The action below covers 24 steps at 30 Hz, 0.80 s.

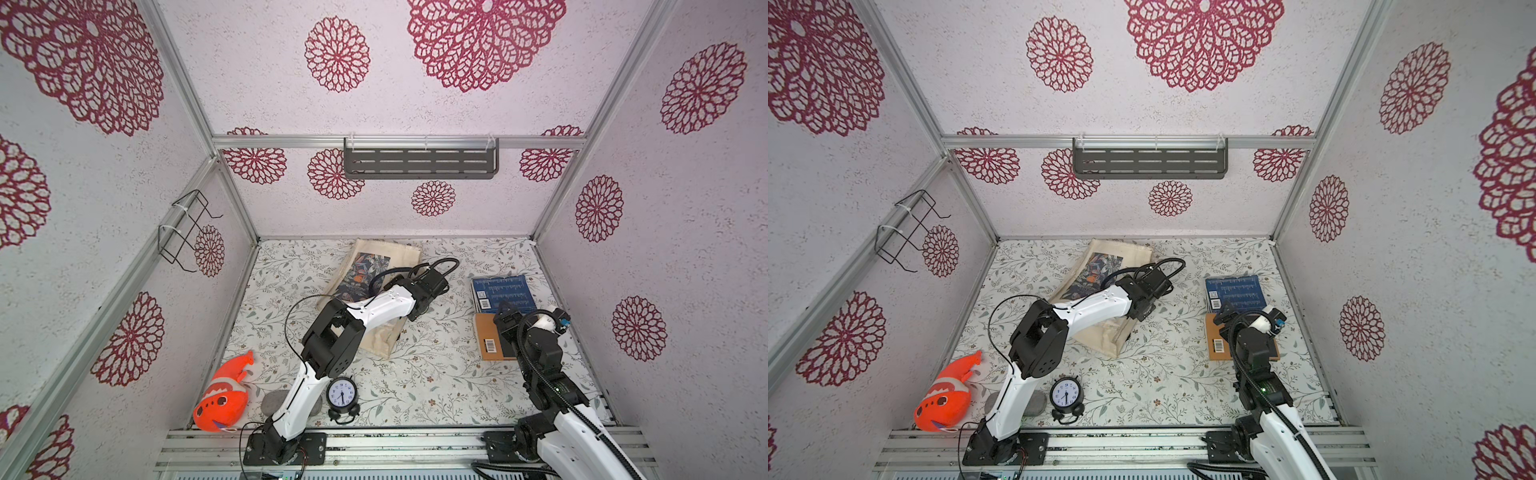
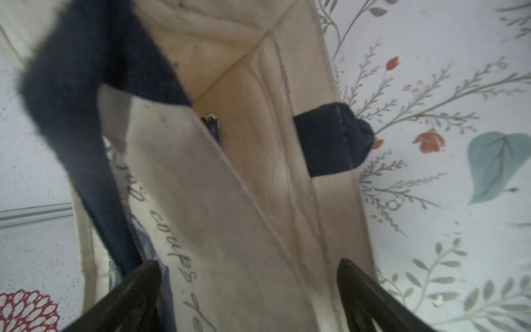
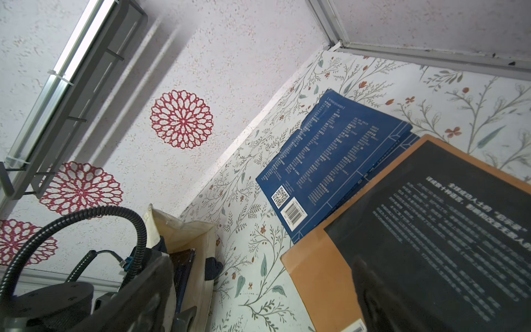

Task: Take out the books from the canvas bag
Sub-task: Adjust the canvas bag at the center of the board.

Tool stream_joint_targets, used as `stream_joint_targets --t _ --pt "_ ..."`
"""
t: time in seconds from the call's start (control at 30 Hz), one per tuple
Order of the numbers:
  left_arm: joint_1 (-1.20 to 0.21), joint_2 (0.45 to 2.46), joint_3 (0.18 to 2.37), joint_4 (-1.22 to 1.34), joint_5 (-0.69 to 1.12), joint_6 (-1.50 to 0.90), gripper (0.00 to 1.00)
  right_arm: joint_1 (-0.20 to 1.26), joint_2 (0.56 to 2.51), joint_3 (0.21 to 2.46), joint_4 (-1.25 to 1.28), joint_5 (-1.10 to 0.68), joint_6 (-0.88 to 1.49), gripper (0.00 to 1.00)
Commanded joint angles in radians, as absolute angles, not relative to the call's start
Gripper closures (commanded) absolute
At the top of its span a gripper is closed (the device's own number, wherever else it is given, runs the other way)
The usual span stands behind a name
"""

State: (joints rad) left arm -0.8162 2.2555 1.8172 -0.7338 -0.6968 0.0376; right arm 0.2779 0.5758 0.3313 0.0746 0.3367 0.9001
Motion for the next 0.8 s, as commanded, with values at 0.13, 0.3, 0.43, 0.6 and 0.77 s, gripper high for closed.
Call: stream_joint_targets --t 0.13,0.3,0.43,0.6,0.77 --pt "-0.728 2.21 1.811 -0.702 -0.751 0.108 0.86 0.275 0.578 0.315 0.138 0.321 0.889 0.01" --pt "-0.715 2.111 1.767 -0.628 -0.739 0.187 1.0 0.276 0.656 0.3 0.258 0.21 0.879 0.01" --pt "-0.717 1.919 1.599 -0.424 -0.633 0.296 1.0 0.304 0.713 0.292 0.379 0.108 0.874 0.02" --pt "-0.713 1.722 1.402 -0.203 -0.508 0.376 1.0 0.427 0.809 0.288 0.53 0.079 0.855 0.04" --pt "-0.717 1.608 1.239 0.004 -0.399 0.45 1.0 0.557 0.931 0.305 0.646 0.098 0.873 0.06"
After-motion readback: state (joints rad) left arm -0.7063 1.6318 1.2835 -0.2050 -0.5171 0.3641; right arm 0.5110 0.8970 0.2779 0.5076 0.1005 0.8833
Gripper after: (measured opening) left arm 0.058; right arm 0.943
